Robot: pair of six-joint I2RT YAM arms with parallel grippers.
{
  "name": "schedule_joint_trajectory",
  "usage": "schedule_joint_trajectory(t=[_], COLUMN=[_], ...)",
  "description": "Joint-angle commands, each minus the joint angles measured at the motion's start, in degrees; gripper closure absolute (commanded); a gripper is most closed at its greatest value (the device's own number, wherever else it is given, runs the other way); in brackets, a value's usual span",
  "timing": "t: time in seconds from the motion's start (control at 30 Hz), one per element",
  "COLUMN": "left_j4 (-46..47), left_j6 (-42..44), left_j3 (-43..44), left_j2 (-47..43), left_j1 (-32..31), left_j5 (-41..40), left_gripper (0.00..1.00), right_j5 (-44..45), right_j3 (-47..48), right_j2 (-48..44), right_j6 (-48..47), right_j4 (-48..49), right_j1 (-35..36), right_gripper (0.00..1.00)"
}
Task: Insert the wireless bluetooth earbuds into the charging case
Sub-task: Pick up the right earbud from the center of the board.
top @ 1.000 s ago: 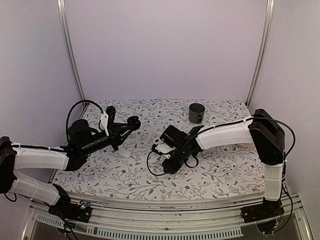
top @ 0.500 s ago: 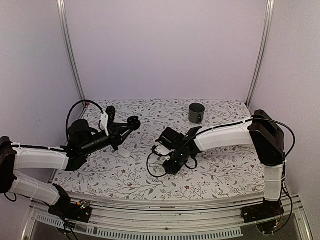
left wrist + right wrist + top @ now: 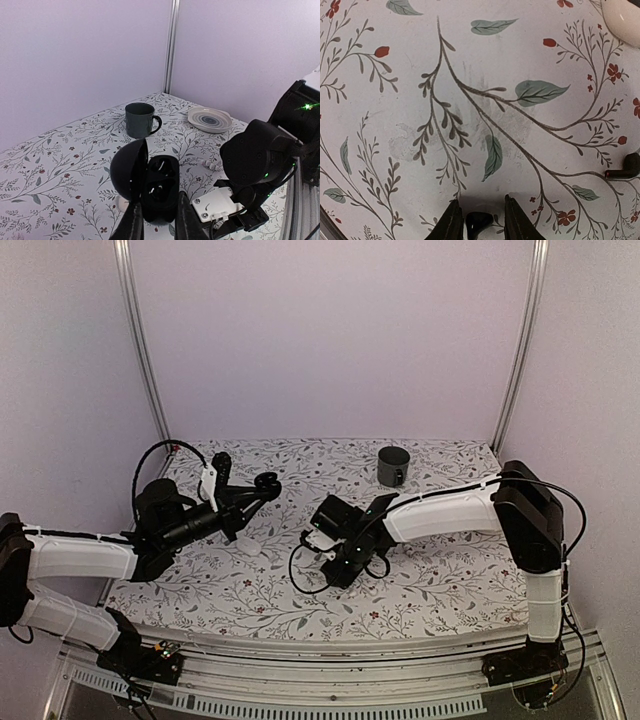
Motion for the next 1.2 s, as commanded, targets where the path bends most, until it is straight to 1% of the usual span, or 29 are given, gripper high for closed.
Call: schedule_joint_trajectory(t=[0.0,0.3,0.5,0.67,0.83,1.17], left_j4=[-0.2,-0.2,-0.3,-0.1,0.5,2.9], left_j6=[-0.2,-0.4,-0.4,-0.4,-0.4,-0.8], left_j3=[0.9,1.0,0.9,1.1,1.1,0.8], left_j2=[0.1,0.2,0.4,0.9,1.9,4.6], left_j1=[0.7,0.7,0.7,0.7,0.7,0.8], left_j5=[0.2,0.2,-0.3,-0.8,-1.2,-2.2], left_gripper=[1.00,1.00,1.00,1.00,1.00,1.00], right_j5=[1.0,2.0,2.5,2.5,2.9,0.5], right_j3=[-1.6,-0.9,-1.0,-1.0,-0.9,-2.4], right_j2=[0.2,0.4,-0.4,-1.0,-2.0,-5.6], right_j6=[1.2,1.8,2.1,2.3,3.3,5.9], right_j4=[-1.8,-3.2,-3.5,-3.0,-1.1,5.5], right_j1=[0.6,1.2,1.4,1.4,1.2,-1.2], right_gripper=[0.69,0.70,0.76,0.77,0.78,0.79])
